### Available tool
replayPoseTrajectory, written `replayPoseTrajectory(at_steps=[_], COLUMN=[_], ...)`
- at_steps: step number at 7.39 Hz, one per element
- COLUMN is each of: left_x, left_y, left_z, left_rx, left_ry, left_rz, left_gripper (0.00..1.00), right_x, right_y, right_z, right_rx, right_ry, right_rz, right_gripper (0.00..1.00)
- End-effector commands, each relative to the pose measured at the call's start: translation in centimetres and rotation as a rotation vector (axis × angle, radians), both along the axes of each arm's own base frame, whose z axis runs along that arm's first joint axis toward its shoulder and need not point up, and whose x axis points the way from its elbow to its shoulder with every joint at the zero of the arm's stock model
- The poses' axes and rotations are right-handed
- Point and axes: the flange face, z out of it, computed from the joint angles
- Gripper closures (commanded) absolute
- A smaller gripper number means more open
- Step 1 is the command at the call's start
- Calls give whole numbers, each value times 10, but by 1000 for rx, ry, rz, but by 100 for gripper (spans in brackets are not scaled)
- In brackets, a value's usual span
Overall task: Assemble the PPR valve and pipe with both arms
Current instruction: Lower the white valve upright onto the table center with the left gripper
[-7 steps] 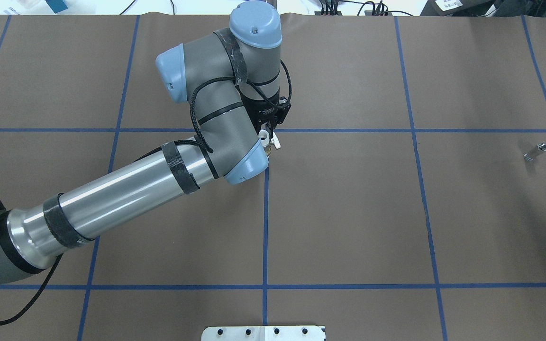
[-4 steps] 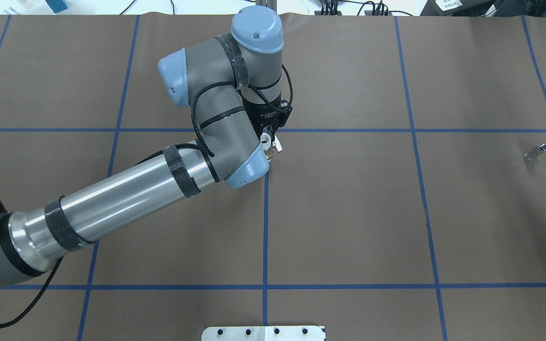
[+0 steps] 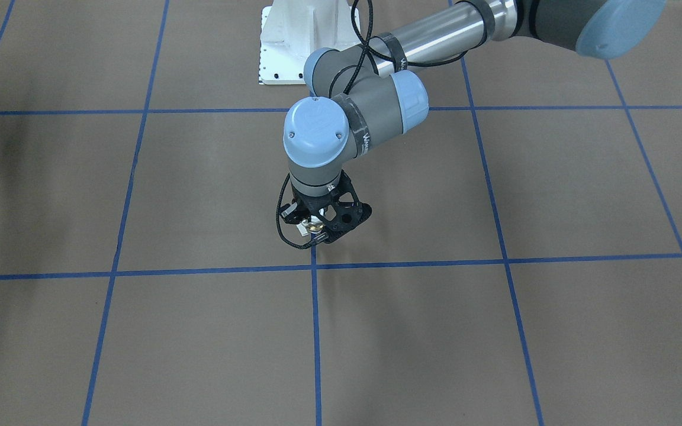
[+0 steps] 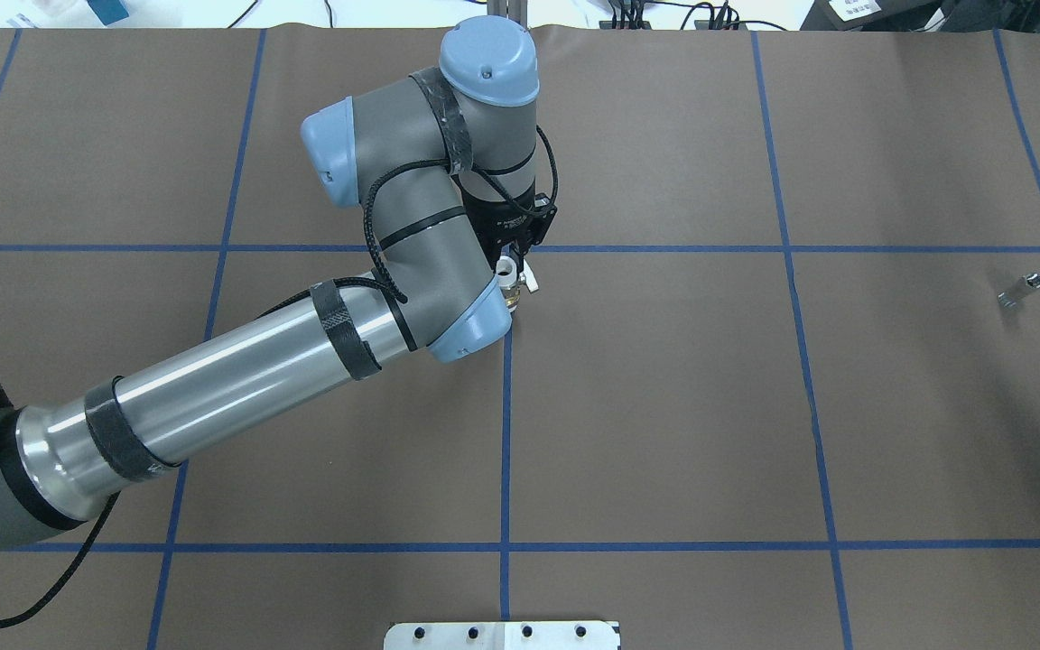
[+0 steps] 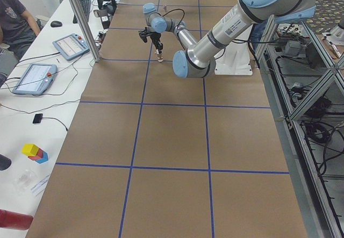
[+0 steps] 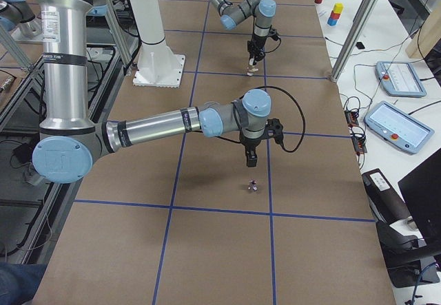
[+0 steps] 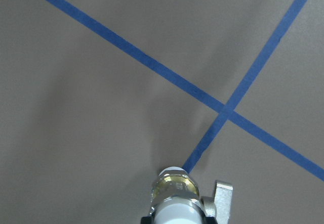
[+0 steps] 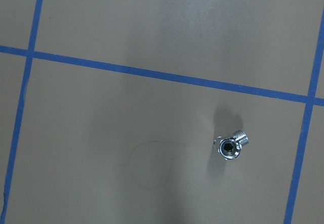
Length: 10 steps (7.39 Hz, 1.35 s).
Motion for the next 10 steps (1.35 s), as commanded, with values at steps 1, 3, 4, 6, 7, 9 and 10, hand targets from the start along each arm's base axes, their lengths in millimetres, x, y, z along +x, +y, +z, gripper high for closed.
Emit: replayPoseTrajectory(at_steps=[1,3,4,6,7,9,10], left_x=[1,2,5,7,7,7,7], left_y=[1,2,5,7,7,7,7], left_z=[0,0,1,4,4,4,4], left_rx=[1,3,4,2,7,12,12], left_ry=[1,2,4,1,8,12,12], left_rz=[3,5,10,13,13,13,15], left_gripper=[100,95,89,82,73,1,0], right_x=[0,-1,-1,0,-1,-1,-1], right_y=[0,0,0,0,0,0,0], right_z=[0,0,-1,-5,-6,-8,-8], right_rx=[-1,-3,-9,-10,-19,-19,-19], right_ry=[-1,-1,-2,-5,-6,-7,-5], right_rz=[0,0,9,16,24,28,28], right_gripper=[1,1,1,1,1,1,1])
